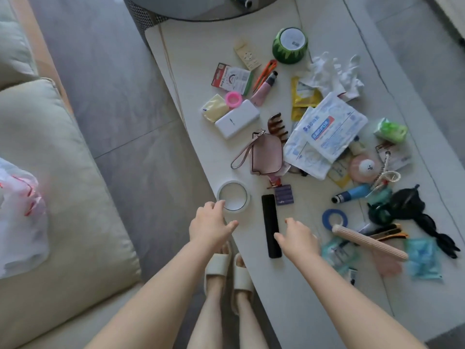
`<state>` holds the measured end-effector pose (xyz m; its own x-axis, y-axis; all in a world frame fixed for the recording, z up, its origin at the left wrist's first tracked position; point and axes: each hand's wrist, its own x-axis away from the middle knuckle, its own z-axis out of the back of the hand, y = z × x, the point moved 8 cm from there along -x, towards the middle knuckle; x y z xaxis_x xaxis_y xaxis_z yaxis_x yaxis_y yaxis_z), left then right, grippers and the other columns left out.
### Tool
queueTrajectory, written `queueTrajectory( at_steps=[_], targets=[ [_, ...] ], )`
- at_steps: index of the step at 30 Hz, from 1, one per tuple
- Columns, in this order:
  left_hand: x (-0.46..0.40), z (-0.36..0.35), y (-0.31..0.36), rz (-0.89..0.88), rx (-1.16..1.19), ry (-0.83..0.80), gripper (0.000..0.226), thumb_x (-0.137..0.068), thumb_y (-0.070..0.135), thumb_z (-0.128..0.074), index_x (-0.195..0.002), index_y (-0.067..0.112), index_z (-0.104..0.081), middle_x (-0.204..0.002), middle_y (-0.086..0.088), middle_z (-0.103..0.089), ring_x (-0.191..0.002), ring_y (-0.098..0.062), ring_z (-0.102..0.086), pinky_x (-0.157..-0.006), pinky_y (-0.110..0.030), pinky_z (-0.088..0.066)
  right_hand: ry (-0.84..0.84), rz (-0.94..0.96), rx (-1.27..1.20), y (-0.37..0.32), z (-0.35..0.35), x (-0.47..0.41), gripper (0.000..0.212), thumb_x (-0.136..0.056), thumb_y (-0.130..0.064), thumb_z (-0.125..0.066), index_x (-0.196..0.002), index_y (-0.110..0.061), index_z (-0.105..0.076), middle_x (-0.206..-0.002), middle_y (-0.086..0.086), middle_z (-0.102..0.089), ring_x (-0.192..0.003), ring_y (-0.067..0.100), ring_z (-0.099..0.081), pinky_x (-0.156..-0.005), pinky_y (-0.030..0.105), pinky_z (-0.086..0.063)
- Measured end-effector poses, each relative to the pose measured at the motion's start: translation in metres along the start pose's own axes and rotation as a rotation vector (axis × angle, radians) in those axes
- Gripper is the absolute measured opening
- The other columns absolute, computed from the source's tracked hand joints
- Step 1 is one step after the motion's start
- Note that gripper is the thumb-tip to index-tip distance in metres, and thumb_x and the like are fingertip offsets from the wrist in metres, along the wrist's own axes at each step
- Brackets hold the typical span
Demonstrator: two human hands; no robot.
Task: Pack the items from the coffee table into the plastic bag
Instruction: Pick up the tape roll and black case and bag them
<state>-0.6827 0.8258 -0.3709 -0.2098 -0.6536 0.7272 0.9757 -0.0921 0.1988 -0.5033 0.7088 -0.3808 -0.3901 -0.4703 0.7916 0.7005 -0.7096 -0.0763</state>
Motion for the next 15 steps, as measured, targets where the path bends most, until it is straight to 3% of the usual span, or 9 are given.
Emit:
queueTrajectory(
  at_steps=[3,8,15],
  targets=[
    [-0.033,-0.011,0.013,-0.041,-0.068,0.036,0.075,-0.086,0.045,-0.058,-0.148,0.027,-0.019,-0.152,-0.002,-0.024,-0.137,-0.023,-0.026,-0.101,-0.038,-0.041,-0.018,-0.028,0.01,0.006,-0.023,-0.017,0.044,-0.093,-0.042,-0.048,-0.128,-0.015,-0.043,-0.128,0.005,-0.053,-0.119,0.025,-0.051,-0.091,0.037,-0.043],
    [-0.068,-0.032,0.022,-0.053,-0.14,0.076,0.085,-0.086,0.041,-0.061,-0.151,0.029,-0.007,-0.159,-0.008,0.0,-0.146,-0.028,-0.005,-0.115,-0.039,-0.024,0.068,-0.013,0.079,0.004,-0.04,-0.038,0.045,-0.092,-0.05,-0.047,-0.121,-0.016,-0.042,-0.122,0.003,-0.055,-0.112,0.021,-0.056,-0.083,0.033,-0.046],
    [-0.082,-0.046,0.023,-0.05,-0.199,0.112,0.096,-0.084,0.038,-0.064,-0.151,0.027,0.003,-0.158,-0.01,0.003,-0.145,-0.029,-0.006,-0.115,-0.038,-0.024,0.132,-0.061,0.055,-0.002,-0.048,-0.052,0.049,-0.087,-0.053,-0.053,-0.117,-0.016,-0.039,-0.12,0.003,-0.055,-0.109,0.02,-0.059,-0.074,0.03,-0.045]
  ],
)
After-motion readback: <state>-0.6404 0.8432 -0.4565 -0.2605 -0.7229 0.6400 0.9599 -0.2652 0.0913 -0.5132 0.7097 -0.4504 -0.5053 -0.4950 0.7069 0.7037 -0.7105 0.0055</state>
